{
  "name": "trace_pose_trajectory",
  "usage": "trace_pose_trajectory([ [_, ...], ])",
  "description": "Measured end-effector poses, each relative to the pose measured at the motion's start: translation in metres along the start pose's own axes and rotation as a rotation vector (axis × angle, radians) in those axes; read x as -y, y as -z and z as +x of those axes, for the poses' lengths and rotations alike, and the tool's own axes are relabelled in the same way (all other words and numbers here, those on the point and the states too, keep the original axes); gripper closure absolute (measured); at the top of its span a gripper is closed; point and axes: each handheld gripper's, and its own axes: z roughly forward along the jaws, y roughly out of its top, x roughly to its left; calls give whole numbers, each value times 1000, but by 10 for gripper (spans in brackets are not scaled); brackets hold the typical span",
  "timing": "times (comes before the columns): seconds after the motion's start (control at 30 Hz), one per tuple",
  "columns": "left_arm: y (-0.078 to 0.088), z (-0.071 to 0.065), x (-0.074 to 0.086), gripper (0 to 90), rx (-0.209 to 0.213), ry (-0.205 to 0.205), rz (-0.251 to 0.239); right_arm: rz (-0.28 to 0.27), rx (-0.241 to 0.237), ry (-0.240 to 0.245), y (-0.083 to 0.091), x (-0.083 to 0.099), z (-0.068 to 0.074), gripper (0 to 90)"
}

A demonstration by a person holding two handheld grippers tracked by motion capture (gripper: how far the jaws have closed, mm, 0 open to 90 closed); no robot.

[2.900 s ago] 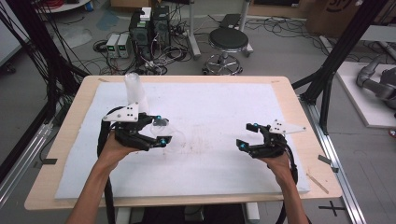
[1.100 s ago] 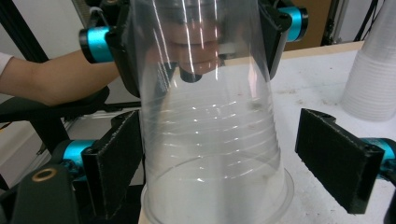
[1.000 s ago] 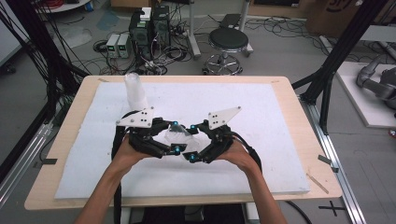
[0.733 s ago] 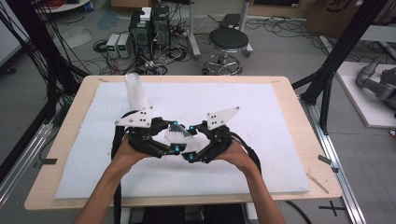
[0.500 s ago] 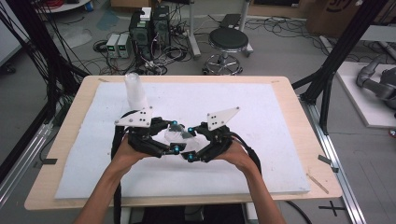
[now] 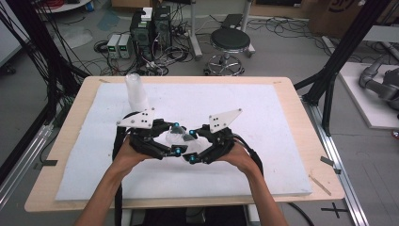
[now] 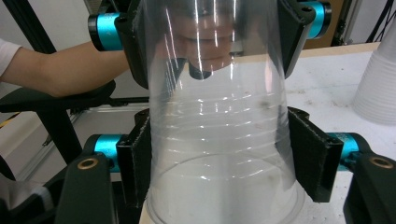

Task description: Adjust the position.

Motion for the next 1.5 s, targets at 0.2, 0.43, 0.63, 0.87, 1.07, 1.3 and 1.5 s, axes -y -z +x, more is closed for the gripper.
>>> trace_pose_trajectory([
  [0.2, 0, 1, 0, 303, -5, 4, 2, -4, 4, 3, 1, 0, 0, 325],
  [0.43, 7, 1, -3, 133, -16, 10, 10, -2, 17, -8, 5, 0, -1, 325],
  [0.63, 25, -1, -8, 119, -37, -3, 120, 49, 49, -21, 16, -4, -3, 325],
  [0.87, 32, 5, -8, 119, -87, -3, 291, 196, 82, -20, 28, -20, -3, 323],
  [1.07, 27, 6, -20, 121, -66, -24, 432, 333, 93, -5, 29, -37, -2, 324],
  [1.3, 25, 6, -34, 122, -61, -41, 530, 439, 83, 4, 24, -50, -1, 324],
  [1.5, 18, 5, -42, 126, -62, -49, 584, 513, 90, -4, 22, -52, -3, 324],
])
